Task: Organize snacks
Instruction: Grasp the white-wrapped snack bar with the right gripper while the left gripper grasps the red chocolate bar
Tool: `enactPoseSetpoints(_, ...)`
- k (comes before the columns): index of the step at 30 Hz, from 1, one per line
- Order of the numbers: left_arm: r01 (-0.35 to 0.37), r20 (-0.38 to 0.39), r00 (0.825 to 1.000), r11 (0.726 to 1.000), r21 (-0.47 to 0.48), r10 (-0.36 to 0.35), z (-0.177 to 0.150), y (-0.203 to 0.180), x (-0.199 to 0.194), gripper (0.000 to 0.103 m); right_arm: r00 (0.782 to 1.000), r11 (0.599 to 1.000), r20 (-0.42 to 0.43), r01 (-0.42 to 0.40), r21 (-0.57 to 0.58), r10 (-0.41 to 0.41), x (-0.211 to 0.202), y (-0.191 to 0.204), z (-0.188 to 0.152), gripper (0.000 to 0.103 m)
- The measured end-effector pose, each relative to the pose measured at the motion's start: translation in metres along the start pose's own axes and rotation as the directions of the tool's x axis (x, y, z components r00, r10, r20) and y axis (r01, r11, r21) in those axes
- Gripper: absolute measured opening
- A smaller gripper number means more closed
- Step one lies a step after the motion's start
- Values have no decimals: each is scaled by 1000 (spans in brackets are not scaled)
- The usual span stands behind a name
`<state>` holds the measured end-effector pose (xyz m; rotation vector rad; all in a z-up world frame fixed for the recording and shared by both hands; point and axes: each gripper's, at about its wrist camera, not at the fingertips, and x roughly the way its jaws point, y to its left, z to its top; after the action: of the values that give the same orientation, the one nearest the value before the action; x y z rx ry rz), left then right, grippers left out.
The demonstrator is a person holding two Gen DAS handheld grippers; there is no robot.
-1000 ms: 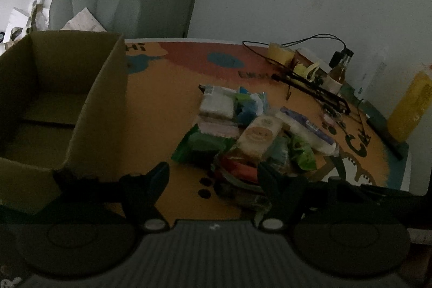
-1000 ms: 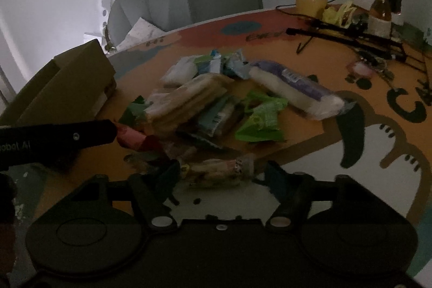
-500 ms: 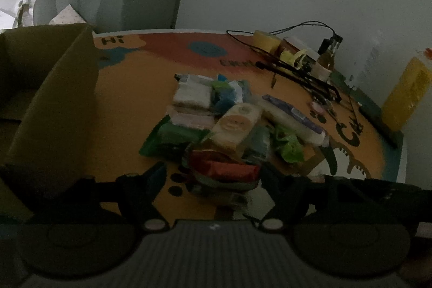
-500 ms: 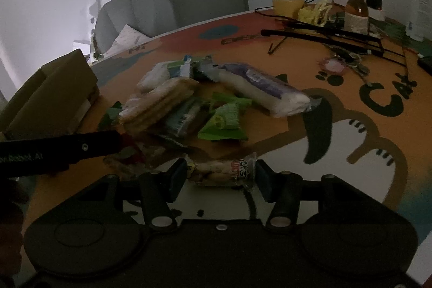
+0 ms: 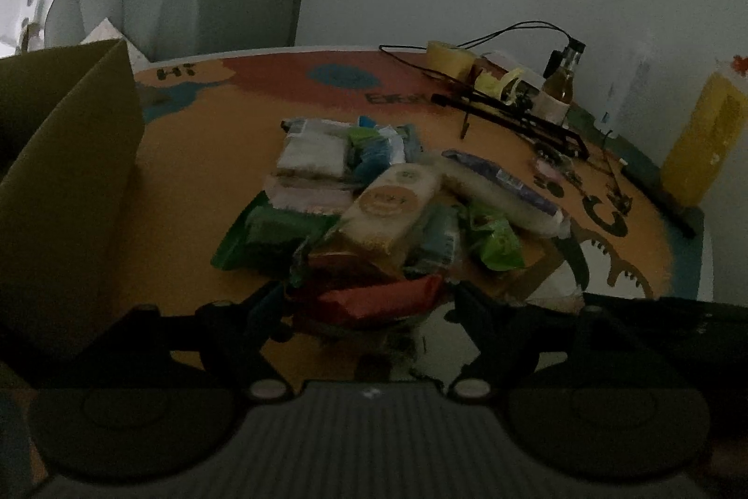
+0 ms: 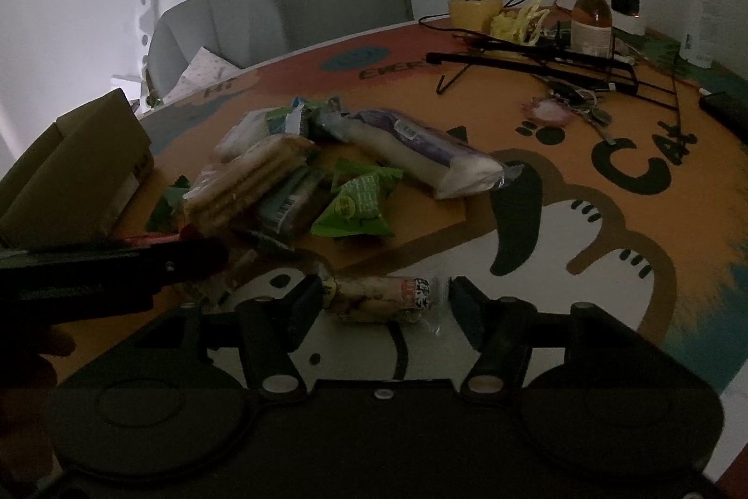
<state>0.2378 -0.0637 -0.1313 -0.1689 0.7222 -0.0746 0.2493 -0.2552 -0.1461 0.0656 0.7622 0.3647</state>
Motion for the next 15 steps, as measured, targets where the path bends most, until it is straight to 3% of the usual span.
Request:
enactPoseSetpoints(4, -7, 7, 1000, 1000, -10, 7, -2, 2, 0, 75, 1000, 1000, 4, 10, -9, -10, 1, 3, 0, 64)
enactPoseSetpoints(9, 9, -2, 1000, 1000, -6, -9, -5, 4, -4, 43, 1000, 1000, 8, 11, -20, -11, 1, 5, 0, 51)
enactPoseSetpoints(13, 14, 5, 1000, 1000, -3, -14, -6, 6, -11, 24, 1000, 1000, 4, 10, -8, -10, 0, 5, 0, 49)
enactPoseSetpoints(15, 5, 10, 1000, 1000, -1, -5, -6, 7, -14, 8, 1000, 1000, 3, 11, -2, -11, -1, 5, -1, 49)
